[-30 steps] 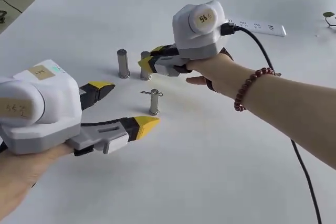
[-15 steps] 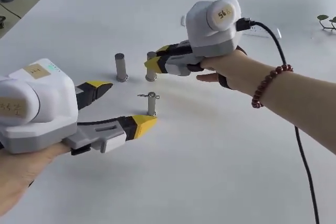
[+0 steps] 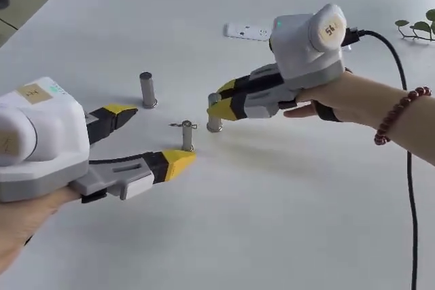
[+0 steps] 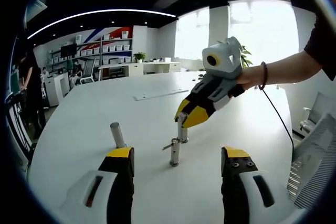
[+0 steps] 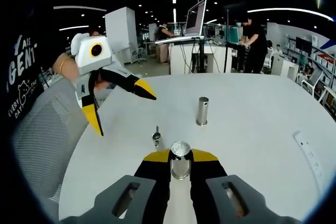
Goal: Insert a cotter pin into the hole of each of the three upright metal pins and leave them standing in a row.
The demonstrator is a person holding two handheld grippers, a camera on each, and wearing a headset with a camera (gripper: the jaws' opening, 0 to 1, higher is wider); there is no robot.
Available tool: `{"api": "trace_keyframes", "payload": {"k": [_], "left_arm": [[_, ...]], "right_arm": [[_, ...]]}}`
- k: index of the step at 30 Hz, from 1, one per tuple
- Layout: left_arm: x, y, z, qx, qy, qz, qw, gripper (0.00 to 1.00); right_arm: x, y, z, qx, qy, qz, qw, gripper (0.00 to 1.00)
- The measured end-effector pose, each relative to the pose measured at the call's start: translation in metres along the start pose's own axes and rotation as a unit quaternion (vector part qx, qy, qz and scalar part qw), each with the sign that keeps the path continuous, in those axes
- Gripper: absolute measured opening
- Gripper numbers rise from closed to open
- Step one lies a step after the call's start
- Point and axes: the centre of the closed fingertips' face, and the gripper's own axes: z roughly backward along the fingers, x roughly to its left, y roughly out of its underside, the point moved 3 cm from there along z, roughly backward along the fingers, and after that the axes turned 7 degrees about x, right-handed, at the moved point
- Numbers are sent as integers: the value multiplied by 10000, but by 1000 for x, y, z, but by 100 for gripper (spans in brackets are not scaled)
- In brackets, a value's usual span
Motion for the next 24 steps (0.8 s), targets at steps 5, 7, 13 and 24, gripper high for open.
{"api": "trace_keyframes", "payload": {"k": [5,7,13,24], "left_arm": [[-1,1,0,28,5,-25,10000,67],[-1,1,1,29,12,-32,10000,67],[-3,1,1,32,26,-41,10000,67],[-6,3,1,55,59,-52,10000,67]], "right_arm": [[14,4,7,-51,-256,64,9996,8],[19,6,9,-33,-352,119,9993,8],[41,13,13,32,-597,313,9977,8],[62,27,9,110,-774,533,9955,8]]}}
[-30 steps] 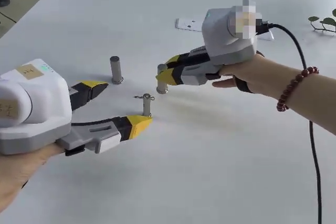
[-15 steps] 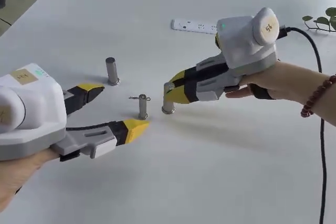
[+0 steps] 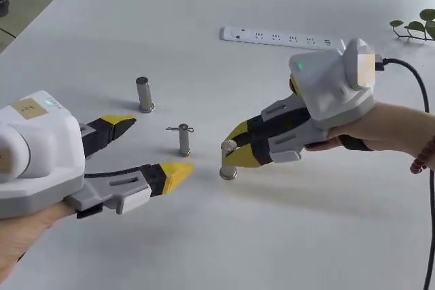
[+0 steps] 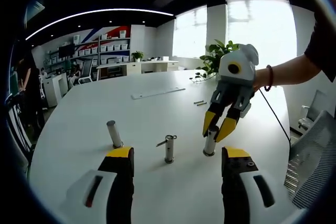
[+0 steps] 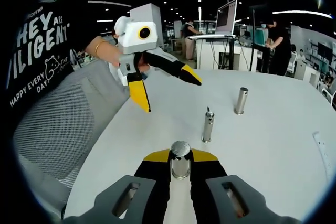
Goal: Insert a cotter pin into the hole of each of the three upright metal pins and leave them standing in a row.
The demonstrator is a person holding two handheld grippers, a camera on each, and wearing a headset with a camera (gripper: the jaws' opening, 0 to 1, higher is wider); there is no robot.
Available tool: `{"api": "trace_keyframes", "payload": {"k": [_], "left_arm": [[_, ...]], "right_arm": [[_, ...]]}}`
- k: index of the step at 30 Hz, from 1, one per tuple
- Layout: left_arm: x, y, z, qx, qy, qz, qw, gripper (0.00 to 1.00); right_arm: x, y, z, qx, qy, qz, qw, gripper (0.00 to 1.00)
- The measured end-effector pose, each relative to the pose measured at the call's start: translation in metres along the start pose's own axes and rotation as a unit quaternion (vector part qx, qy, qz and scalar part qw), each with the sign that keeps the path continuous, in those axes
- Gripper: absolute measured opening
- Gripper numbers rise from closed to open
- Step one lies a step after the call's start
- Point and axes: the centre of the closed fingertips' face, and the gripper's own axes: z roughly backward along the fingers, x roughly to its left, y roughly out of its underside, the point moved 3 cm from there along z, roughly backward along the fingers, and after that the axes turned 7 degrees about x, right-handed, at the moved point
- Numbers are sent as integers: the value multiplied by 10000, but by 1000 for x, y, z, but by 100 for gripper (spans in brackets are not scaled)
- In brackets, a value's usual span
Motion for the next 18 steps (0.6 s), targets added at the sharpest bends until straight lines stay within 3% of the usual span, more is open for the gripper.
{"api": "trace_keyframes", "payload": {"k": [7,18], "left_arm": [[-1,-1,0,-38,11,22,10000,67],[0,2,2,25,-19,9,10000,67]], "right_arm": [[3,6,-4,100,-61,210,9997,8],[3,12,-1,4,-123,290,9995,9]]}}
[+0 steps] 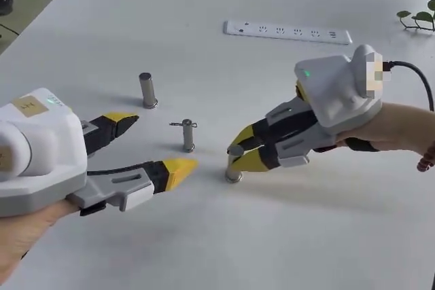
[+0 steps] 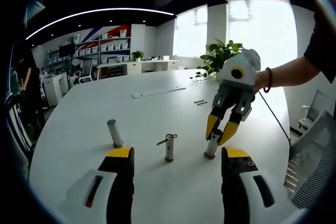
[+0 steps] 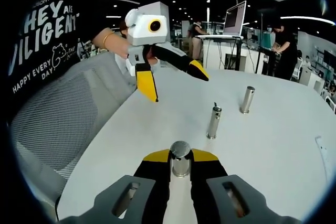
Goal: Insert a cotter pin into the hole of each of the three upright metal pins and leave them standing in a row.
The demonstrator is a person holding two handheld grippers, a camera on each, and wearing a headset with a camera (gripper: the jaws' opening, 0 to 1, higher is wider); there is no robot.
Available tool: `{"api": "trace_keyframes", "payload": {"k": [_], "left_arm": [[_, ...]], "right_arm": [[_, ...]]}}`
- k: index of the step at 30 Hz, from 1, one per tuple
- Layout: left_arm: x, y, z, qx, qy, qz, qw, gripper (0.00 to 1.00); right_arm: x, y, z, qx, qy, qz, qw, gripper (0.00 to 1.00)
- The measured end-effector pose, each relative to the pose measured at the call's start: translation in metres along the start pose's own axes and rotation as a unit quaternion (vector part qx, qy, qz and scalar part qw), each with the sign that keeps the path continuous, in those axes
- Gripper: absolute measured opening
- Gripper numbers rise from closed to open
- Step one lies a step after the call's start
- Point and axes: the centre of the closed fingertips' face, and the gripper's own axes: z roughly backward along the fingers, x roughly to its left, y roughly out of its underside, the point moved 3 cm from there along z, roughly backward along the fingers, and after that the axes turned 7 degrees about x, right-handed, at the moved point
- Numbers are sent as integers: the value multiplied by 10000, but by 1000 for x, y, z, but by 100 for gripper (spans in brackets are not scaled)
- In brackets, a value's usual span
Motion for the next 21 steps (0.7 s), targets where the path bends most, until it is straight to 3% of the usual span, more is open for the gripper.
{"api": "trace_keyframes", "payload": {"k": [8,16,21], "left_arm": [[-3,-1,1,-19,19,6,10000,66],[-4,-2,3,-51,12,-31,10000,67],[-4,-4,5,-75,13,-53,10000,68]], "right_arm": [[5,5,-6,515,-122,38,9986,12],[7,7,0,418,25,-317,9986,17],[7,3,14,239,121,-663,9974,21]]}}
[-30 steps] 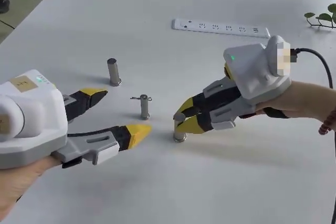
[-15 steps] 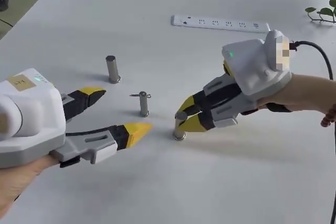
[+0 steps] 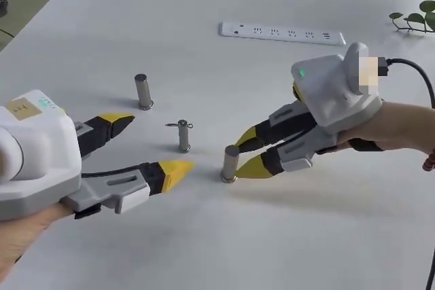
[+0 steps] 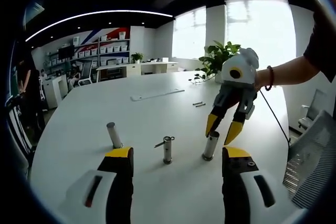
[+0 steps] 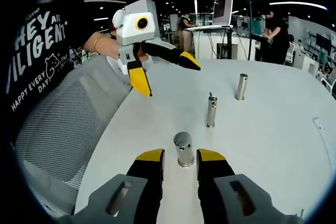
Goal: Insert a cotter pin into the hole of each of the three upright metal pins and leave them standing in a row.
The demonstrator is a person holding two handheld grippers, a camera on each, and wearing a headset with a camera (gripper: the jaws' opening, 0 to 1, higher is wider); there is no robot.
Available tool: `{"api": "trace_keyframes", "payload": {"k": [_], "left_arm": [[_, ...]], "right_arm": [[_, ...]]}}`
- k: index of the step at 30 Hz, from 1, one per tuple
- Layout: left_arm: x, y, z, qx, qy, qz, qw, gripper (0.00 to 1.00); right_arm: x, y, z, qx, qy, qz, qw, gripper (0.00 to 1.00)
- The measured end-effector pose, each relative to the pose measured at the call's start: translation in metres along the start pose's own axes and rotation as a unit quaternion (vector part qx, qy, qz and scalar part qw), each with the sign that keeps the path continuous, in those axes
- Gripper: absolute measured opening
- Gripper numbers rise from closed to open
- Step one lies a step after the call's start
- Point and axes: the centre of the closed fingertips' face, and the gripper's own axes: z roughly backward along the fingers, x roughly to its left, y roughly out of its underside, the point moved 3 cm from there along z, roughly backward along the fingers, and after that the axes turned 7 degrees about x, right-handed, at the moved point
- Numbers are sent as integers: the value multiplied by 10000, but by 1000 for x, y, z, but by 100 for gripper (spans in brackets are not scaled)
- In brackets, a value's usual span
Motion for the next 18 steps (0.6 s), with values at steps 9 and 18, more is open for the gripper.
{"api": "trace_keyframes", "payload": {"k": [9,18], "left_arm": [[-7,-1,0,1,61,-26,10000,73],[-8,-1,2,0,41,-114,9999,78]], "right_arm": [[-5,2,33,-201,218,-822,9962,28],[-30,21,70,-176,775,-1500,9855,28]]}}
